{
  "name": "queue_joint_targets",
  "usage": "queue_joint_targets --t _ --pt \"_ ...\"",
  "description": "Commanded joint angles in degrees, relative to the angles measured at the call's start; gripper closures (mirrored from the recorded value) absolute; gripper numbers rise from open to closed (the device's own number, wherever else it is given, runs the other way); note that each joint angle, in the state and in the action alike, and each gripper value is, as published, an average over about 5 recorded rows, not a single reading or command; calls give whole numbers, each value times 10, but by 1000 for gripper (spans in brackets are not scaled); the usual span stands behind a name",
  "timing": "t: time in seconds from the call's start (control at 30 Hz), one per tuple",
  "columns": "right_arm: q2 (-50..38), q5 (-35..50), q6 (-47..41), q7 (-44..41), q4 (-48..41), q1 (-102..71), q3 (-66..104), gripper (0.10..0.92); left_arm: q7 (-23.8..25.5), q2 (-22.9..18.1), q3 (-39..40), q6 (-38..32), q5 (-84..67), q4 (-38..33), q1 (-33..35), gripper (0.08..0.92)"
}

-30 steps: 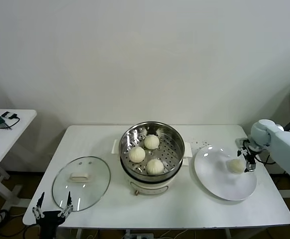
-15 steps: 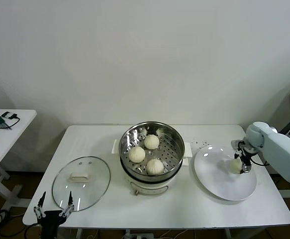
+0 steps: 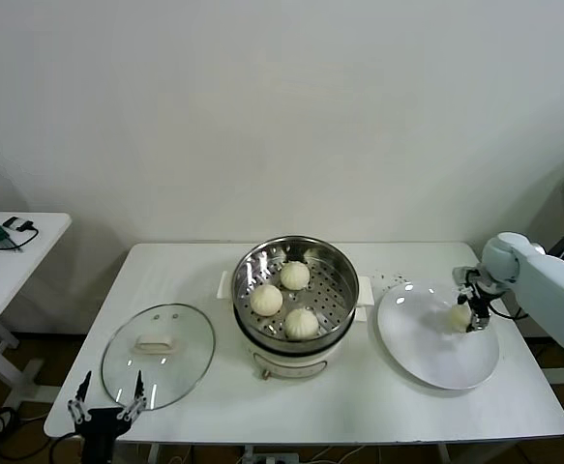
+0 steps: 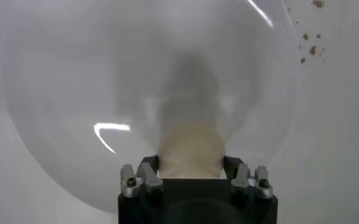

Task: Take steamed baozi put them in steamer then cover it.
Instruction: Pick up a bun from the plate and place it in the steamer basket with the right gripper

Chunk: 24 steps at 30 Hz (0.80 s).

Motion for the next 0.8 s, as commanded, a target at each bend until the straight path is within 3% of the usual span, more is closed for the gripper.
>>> queue_joint_targets --t 0.03,0.27,0.5,0.8 --pt "-26 244 -61 11 102 235 -212 338 2 1 4 0 0 -6 4 177" --pt "32 424 -90 25 174 459 -394 338 5 3 13 -3 0 -19 10 177" --pt "97 575 -129 61 259 571 -499 338 8 5 22 -4 -1 -35 13 177" --pt "164 643 -180 140 311 568 -562 338 8 5 34 -11 8 -47 19 177"
